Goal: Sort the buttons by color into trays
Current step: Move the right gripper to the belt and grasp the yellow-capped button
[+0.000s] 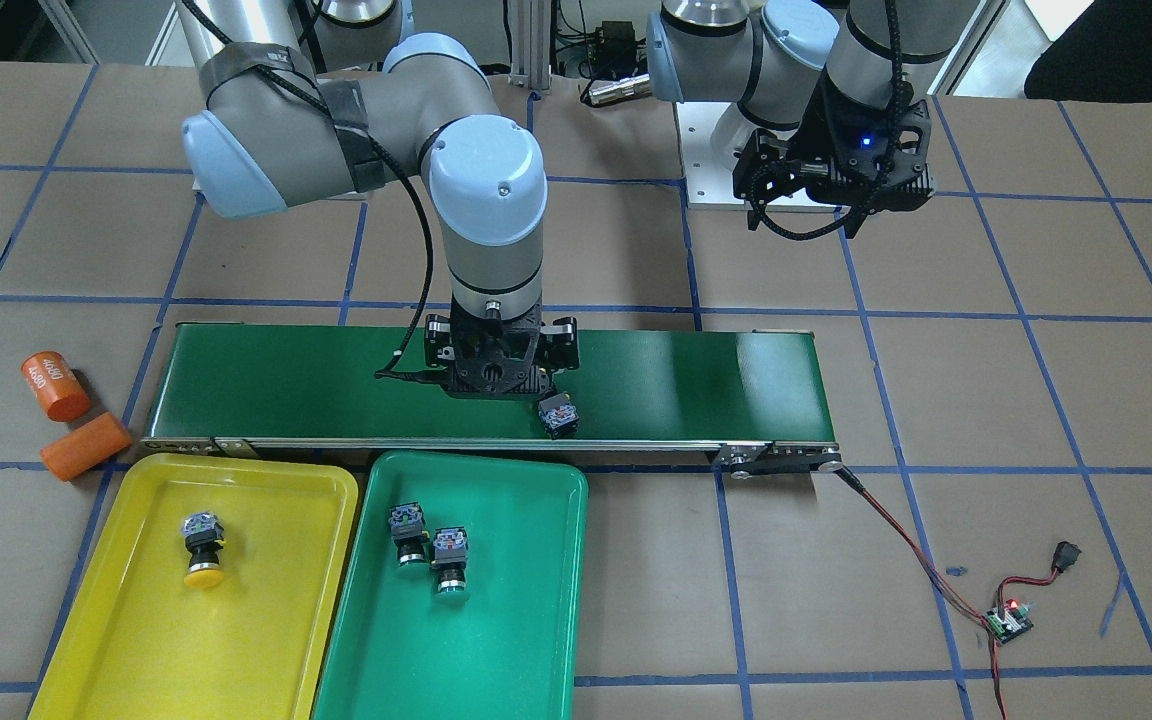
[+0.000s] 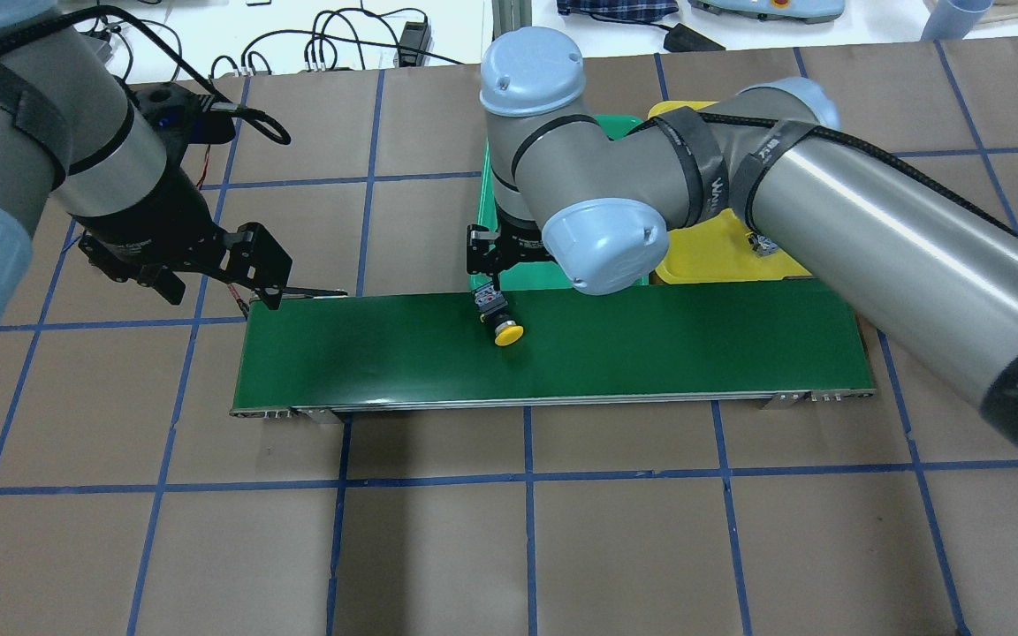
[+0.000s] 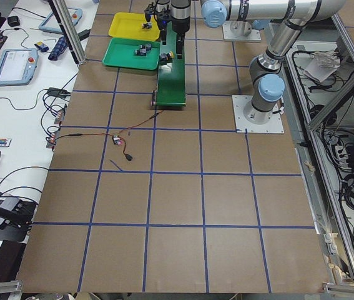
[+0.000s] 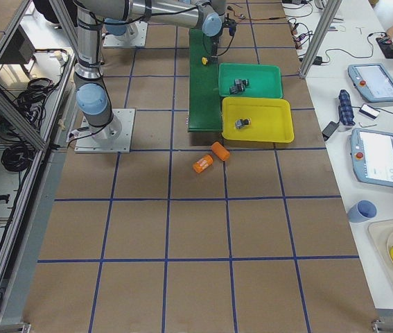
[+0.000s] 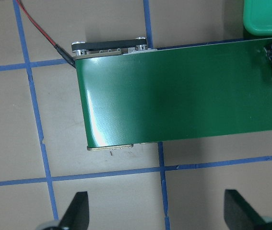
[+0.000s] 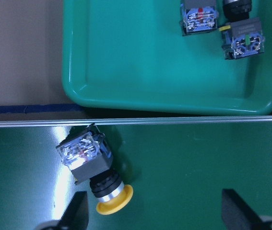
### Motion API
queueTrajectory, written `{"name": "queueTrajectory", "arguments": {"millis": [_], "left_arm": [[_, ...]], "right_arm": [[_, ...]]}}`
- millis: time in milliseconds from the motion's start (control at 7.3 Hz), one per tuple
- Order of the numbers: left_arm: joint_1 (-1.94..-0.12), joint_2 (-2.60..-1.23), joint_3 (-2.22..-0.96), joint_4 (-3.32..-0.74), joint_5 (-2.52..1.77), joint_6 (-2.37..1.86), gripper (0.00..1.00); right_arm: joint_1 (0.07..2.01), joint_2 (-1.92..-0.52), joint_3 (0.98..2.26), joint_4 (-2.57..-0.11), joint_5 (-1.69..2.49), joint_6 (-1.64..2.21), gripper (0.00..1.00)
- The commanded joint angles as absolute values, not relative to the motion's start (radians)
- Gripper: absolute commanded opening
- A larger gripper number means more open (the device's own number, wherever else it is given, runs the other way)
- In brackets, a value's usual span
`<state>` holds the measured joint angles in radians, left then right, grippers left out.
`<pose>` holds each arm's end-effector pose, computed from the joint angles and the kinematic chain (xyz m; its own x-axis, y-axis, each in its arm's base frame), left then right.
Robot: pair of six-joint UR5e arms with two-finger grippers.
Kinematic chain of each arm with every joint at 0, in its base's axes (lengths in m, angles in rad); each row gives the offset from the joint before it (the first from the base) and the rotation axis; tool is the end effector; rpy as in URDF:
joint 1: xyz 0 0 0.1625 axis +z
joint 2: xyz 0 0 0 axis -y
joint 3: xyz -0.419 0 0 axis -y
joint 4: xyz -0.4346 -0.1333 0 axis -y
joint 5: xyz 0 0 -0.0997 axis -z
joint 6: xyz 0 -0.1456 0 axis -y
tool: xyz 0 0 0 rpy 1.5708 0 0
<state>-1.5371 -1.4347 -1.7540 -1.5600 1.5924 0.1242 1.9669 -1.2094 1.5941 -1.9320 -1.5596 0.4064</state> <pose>-0.1142 -0.4757 0.4081 -0.9957 0.0911 -0.0169 0.0904 0.9952 0.0387 0.3742 -0.5451 0.2434 -0.9999 0.0104 -0.0010 0.0104 0.9996 0.0260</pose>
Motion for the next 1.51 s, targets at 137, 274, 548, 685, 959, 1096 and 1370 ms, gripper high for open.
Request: {"name": "queueTrajectory", "arguments": {"millis": [137,274,548,685,959,1096,1370], "left_arm": [[-1.537,-1.436,-1.753,-1.560,1.591,0.124,1.00],[-1.537,-1.436,-1.755,-1.560,1.592,0.124,1.00],[-1.537,-1.436,-1.753,-1.560,1.592,0.124,1.00],[-1.537,-1.436,-1.753,-1.560,1.592,0.124,1.00],[-1.537,-1.436,-1.753,-1.560,1.592,0.124,1.00],[-1.537,-1.436,-1.753,-1.560,1.592,0.124,1.00],[-1.537,-1.436,-1.753,-1.559,1.592,0.124,1.00]], "right_arm": [[1.988,-1.160,1.591,-1.986,-1.572,0.338,0.93],[1.994,-1.149,1.589,-2.005,-1.613,0.268,0.93],[2.006,-1.121,1.591,-2.057,-1.621,0.215,0.92],[2.006,-1.109,1.591,-2.059,-1.641,0.190,0.86],[2.006,-1.085,1.595,-2.056,-1.661,0.173,0.81],[2.006,-1.068,1.601,-2.049,-1.714,0.155,0.77],[2.003,-1.074,1.609,-2.033,-1.718,0.155,0.55]]}}
